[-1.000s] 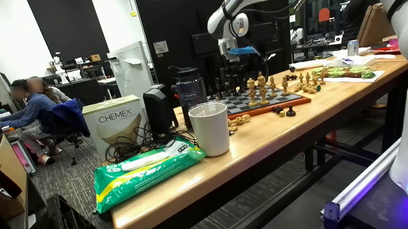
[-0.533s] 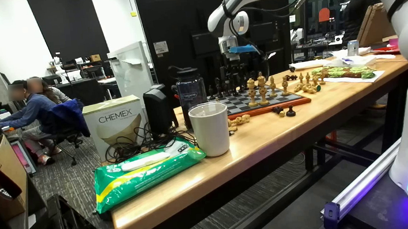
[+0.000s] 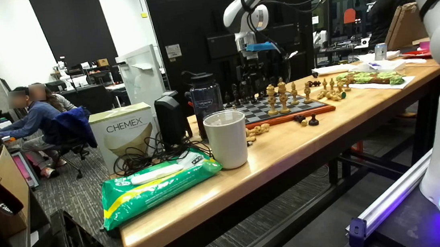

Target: Put the dark brown chess piece on the chess board

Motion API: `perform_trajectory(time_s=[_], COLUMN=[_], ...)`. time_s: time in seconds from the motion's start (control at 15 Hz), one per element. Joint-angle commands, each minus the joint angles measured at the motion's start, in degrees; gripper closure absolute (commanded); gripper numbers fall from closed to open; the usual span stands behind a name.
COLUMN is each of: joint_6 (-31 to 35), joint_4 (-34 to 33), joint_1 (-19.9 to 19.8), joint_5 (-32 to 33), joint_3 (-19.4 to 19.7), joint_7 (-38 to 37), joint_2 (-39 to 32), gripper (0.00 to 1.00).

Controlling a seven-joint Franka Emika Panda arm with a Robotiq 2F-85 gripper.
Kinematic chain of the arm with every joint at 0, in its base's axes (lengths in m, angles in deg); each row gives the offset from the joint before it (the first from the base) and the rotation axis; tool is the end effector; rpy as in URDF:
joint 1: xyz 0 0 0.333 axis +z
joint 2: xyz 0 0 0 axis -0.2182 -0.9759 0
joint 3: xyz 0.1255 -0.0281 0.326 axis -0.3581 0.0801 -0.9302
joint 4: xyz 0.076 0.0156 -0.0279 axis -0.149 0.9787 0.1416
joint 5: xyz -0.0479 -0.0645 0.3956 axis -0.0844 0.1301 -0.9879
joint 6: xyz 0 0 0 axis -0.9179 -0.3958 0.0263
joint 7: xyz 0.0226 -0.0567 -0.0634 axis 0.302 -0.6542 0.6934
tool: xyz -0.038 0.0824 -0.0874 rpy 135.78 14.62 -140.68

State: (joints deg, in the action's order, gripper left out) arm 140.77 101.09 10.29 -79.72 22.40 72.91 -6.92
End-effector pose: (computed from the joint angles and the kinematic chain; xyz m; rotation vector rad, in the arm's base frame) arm 0.7005 -0.0181 0.3832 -3.0507 -0.0586 0.2519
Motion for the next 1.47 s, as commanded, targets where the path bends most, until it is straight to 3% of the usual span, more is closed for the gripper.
perform_trajectory(time_s=[0.0, 0.6, 1.07, 1.13, 1.4], joint_6=[-0.87, -1.57, -2.62, -2.41, -2.31], joint_4=[4.88, 19.06, 31.79, 26.85, 27.57], joint_1=[0.59, 1.4, 1.1, 1.29, 1.27], joint_5=[-0.42, -0.25, -1.35, -0.11, -0.14], joint_3=[0.04, 0.16, 0.39, 0.32, 0.37], joint_7=[-3.16, -7.4, -3.86, -5.58, -5.46], joint_2=[5.72, 20.54, 32.82, 27.85, 28.38], gripper=[0.0, 0.0, 0.0, 0.0, 0.0])
